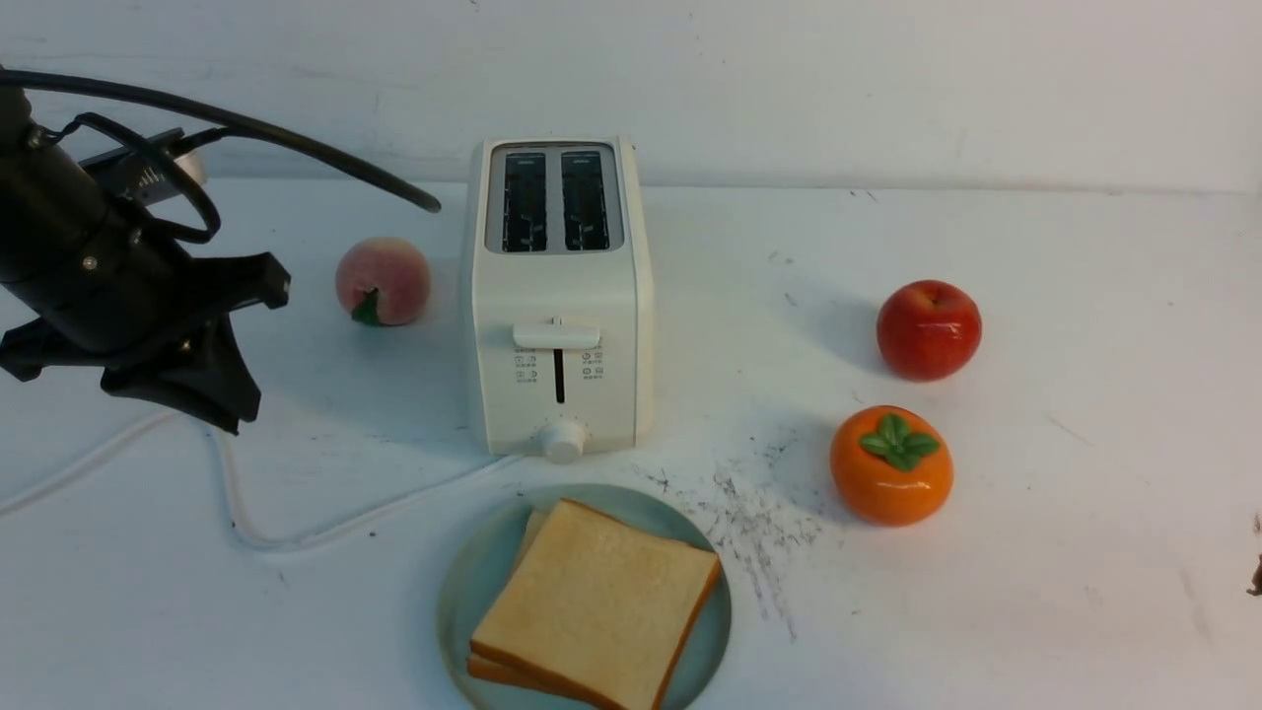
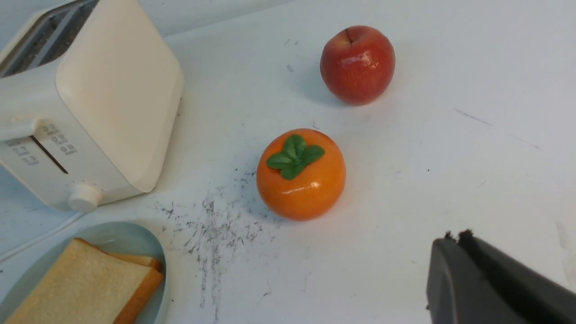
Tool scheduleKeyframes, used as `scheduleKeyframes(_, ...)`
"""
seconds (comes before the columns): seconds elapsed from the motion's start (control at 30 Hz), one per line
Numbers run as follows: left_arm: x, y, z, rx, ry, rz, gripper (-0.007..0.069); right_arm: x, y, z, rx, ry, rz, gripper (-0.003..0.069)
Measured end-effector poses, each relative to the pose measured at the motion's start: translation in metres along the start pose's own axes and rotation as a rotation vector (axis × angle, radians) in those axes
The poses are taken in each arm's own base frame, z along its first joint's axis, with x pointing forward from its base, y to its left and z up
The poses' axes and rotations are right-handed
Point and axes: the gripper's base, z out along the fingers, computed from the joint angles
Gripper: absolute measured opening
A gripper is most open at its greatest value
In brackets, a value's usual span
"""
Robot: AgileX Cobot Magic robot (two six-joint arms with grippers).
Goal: Take toasted bread from bread machine on white table place on plate.
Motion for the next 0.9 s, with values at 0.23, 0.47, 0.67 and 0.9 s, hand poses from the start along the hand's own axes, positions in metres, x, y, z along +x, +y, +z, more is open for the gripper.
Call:
scheduleKeyframes(0.23,0.0,0.0,0.0,0.0,0.0,0.0,0.0083,0.0,0.0,0.0,-0.001,-0.002,0.002,0.0005)
scheduleKeyframes(0.47,0.0,0.0,0.0,0.0,-0.004,0.001,0.0092,0.001,0.0,-0.017,-0.017,-0.093,-0.057,0.0013)
scheduleKeyframes(0.67,0.0,0.0,0.0,0.0,-0.004,0.001,0.0095,0.029,-0.011,-0.03,0.003,-0.14,-0.15,0.002)
scheduleKeyframes(0.9,0.0,0.0,0.0,0.0,-0.004,0.001,0.0102,0.056,-0.02,-0.042,-0.004,-0.249,-0.155,0.0029)
